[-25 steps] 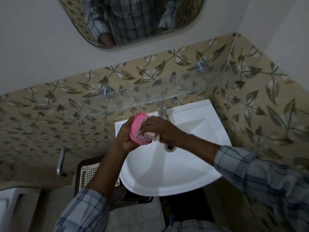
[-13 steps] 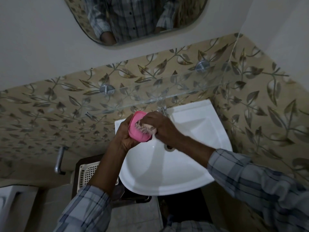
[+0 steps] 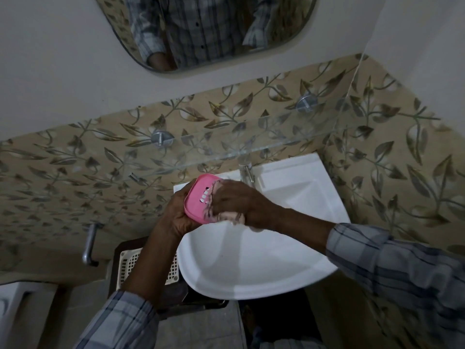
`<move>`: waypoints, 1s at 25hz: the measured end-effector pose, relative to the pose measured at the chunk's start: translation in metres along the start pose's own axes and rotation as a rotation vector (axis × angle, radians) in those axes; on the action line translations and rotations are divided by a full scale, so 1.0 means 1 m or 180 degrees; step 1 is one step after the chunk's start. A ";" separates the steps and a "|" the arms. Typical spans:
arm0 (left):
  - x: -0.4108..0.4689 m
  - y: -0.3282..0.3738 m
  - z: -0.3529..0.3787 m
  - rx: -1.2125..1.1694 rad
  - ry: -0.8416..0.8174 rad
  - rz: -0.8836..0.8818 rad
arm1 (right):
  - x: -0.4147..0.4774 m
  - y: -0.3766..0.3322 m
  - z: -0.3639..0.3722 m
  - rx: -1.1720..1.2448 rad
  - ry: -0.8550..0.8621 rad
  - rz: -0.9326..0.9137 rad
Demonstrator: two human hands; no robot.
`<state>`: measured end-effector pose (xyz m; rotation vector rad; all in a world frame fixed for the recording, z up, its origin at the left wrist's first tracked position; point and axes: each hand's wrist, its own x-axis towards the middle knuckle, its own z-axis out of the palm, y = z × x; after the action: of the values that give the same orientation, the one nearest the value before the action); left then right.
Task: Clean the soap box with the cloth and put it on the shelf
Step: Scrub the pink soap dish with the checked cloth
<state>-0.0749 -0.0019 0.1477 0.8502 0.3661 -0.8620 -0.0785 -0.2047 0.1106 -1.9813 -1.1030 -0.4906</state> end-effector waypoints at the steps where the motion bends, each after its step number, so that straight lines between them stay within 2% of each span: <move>1: -0.001 0.001 0.001 0.0004 -0.0002 -0.0023 | 0.001 -0.001 -0.002 -0.0059 -0.0073 -0.0042; 3: -0.001 0.002 -0.001 0.0039 0.0088 -0.0075 | -0.001 -0.002 0.001 -0.0196 -0.0028 0.0038; 6: -0.003 0.003 -0.001 0.0154 -0.0025 -0.0180 | -0.007 -0.008 0.008 -0.0073 -0.0064 -0.0187; 9: -0.005 0.002 -0.004 0.0097 0.0103 -0.0108 | -0.005 -0.011 0.008 -0.0148 0.0128 0.0121; 11: -0.003 0.000 -0.004 -0.0011 0.0147 -0.0056 | -0.007 -0.014 0.005 -0.0167 -0.0088 -0.0170; 12: -0.002 -0.001 -0.003 -0.0073 0.0220 -0.0017 | -0.008 -0.015 0.001 -0.0192 -0.0178 -0.0133; 15: 0.010 -0.004 0.000 -0.0104 0.0826 0.0368 | -0.004 -0.038 0.010 -0.0425 0.0057 0.0910; 17: 0.020 -0.013 0.006 -0.0090 0.1227 0.0893 | 0.017 -0.062 0.030 -0.0309 0.0236 0.1943; 19: 0.027 -0.023 0.012 0.0272 0.1467 0.1408 | 0.045 -0.071 0.036 0.0510 0.0785 0.3398; 20: 0.029 -0.026 0.013 0.0425 0.1527 0.1564 | 0.052 -0.072 0.036 0.0851 0.1000 0.3736; 21: 0.027 -0.026 0.013 0.0464 0.1526 0.1563 | 0.049 -0.072 0.035 0.0921 0.1069 0.3630; 22: 0.026 -0.021 0.012 0.0395 0.1439 0.1422 | 0.040 -0.070 0.030 0.0684 0.0940 0.3103; 24: 0.019 -0.012 0.004 0.0068 0.1205 0.0905 | 0.011 -0.060 0.016 0.0255 0.0163 0.1795; 25: 0.015 -0.011 0.001 -0.0045 0.1114 0.0706 | -0.001 -0.048 0.004 0.0129 -0.0138 0.1428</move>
<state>-0.0745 -0.0144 0.1337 1.0100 0.5704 -0.5031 -0.1193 -0.1873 0.1296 -2.1276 -0.6541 -0.1852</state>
